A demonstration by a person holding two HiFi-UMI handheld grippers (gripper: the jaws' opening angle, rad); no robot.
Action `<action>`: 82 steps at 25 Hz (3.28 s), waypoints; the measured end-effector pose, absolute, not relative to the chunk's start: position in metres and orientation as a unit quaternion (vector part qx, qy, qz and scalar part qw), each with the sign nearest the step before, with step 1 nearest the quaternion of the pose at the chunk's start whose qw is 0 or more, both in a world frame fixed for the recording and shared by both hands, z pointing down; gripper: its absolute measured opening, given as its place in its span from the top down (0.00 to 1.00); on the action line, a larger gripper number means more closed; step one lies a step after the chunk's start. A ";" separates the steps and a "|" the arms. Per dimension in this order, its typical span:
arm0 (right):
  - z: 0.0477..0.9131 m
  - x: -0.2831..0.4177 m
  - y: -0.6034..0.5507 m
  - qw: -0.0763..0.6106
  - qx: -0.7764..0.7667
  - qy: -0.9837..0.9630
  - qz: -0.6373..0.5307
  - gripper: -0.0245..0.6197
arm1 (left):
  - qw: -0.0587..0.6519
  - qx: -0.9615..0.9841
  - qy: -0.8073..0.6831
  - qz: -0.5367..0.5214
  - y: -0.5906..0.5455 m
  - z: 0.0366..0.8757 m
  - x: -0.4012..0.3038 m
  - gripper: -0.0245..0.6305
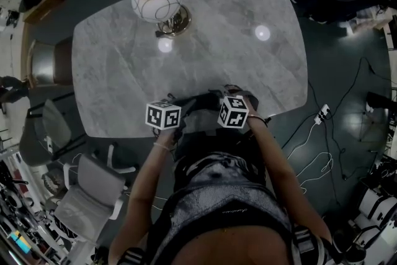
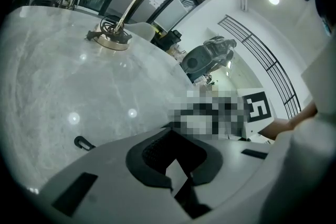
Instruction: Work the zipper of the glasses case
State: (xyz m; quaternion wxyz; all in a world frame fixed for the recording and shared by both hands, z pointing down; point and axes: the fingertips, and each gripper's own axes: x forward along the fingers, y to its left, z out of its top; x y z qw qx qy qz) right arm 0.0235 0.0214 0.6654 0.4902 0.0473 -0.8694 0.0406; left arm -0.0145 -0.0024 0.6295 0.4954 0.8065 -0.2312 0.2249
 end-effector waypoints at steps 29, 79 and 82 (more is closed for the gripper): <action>0.683 0.035 0.023 0.489 0.063 -0.865 0.089 0.51 | 0.481 0.799 -0.224 0.283 0.000 0.631 0.041 0.96; 0.641 0.066 0.014 0.229 0.054 -0.833 0.502 0.58 | -0.029 0.855 0.013 0.517 0.033 0.682 0.020 0.54; 0.646 0.062 0.015 0.234 0.041 -0.825 0.512 0.62 | -0.044 0.856 0.004 0.515 0.034 0.682 0.021 0.54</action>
